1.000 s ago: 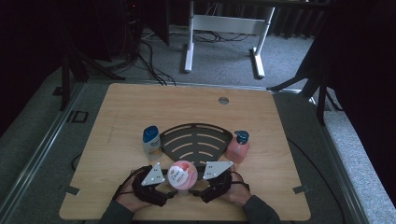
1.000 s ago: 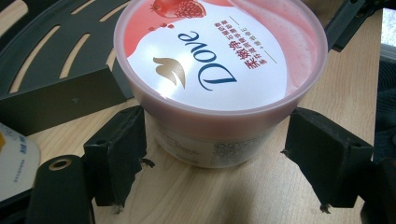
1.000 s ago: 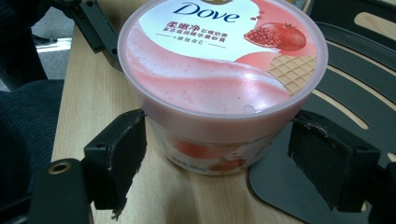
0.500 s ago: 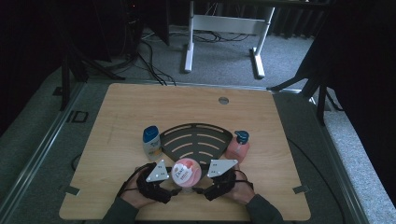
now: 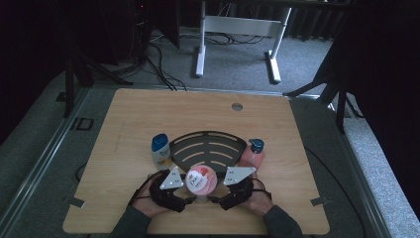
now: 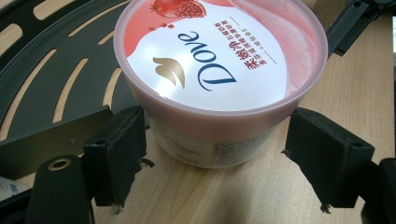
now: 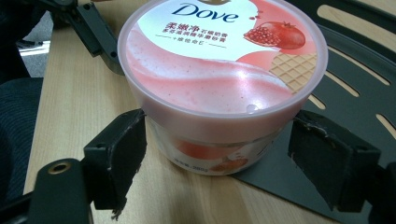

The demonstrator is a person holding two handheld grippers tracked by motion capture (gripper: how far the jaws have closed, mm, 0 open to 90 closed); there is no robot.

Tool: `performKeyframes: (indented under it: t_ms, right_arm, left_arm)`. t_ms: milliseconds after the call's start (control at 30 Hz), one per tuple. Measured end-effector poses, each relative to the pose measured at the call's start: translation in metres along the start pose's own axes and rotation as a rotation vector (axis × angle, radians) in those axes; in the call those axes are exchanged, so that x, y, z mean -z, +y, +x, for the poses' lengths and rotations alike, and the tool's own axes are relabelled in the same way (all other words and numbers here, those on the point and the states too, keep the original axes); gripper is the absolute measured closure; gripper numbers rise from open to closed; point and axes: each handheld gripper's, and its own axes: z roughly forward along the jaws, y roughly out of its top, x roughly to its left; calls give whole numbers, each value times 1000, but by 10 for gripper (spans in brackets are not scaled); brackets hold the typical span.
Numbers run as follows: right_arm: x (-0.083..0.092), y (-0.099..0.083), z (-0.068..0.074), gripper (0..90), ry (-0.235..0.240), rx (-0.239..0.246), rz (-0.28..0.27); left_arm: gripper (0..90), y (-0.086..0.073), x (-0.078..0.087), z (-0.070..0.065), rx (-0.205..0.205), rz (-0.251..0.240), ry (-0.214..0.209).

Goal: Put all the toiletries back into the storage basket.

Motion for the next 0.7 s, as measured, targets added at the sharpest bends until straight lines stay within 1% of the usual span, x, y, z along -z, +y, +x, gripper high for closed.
performKeyframes:
  t_ms: [233, 433, 700]
  right_arm:
    - [2, -3, -5, 190, -6, -15, -1]
    - [4, -4, -10, 190, -14, -26, -3]
    - [6, -6, -15, 190, -22, -36, -2]
  left_arm:
    - [209, 4, -5, 4, -2, -2, -7]
    - [209, 8, -10, 8, 4, -9, -11]
    - [209, 12, -15, 11, 5, -6, -9]
